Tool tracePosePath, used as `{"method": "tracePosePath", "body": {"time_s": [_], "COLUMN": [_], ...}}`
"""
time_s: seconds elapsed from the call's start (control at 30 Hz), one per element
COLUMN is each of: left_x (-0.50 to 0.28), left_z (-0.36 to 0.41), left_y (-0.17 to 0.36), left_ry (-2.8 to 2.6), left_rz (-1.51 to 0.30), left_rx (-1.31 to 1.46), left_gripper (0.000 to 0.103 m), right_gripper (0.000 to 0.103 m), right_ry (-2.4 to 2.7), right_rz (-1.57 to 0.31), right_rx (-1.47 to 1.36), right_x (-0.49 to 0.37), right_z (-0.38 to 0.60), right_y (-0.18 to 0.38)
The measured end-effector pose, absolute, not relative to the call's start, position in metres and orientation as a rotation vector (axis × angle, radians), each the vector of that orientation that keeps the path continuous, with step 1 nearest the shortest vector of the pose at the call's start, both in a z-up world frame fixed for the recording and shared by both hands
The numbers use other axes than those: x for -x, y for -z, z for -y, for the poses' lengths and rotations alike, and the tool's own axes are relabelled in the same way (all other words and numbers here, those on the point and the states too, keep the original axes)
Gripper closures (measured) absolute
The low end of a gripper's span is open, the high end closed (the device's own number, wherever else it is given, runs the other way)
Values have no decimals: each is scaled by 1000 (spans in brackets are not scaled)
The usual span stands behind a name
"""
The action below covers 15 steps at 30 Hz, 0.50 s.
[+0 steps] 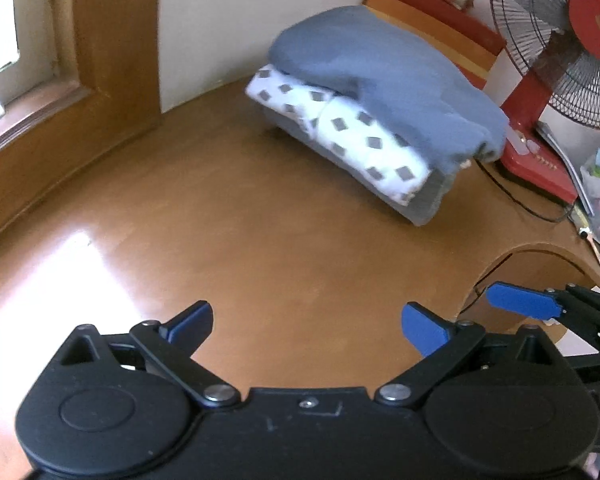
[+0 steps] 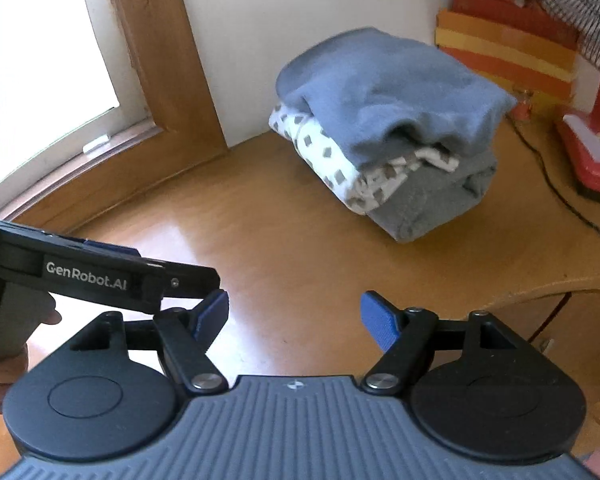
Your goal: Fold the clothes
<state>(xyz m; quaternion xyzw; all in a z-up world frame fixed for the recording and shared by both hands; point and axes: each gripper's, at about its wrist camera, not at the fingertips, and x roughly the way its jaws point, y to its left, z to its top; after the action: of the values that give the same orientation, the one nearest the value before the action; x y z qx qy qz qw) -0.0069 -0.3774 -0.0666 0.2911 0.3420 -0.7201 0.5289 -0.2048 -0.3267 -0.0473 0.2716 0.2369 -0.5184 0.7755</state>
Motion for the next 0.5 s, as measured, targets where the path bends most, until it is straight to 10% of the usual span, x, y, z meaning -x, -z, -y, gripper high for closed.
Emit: {"method": "tracePosePath", "body": {"time_s": [0.5], "left_x": [-22], "left_z": [387], "left_y": [98], "left_ry": [1815], "left_rz": [-875], "left_rx": [-767], "left_gripper": [2], "right_gripper": [27], "right_ry": [1235], "right_rz": [-665], "right_rx": [-618], "right_x": [157], "right_z": [319], "right_y": [59]}}
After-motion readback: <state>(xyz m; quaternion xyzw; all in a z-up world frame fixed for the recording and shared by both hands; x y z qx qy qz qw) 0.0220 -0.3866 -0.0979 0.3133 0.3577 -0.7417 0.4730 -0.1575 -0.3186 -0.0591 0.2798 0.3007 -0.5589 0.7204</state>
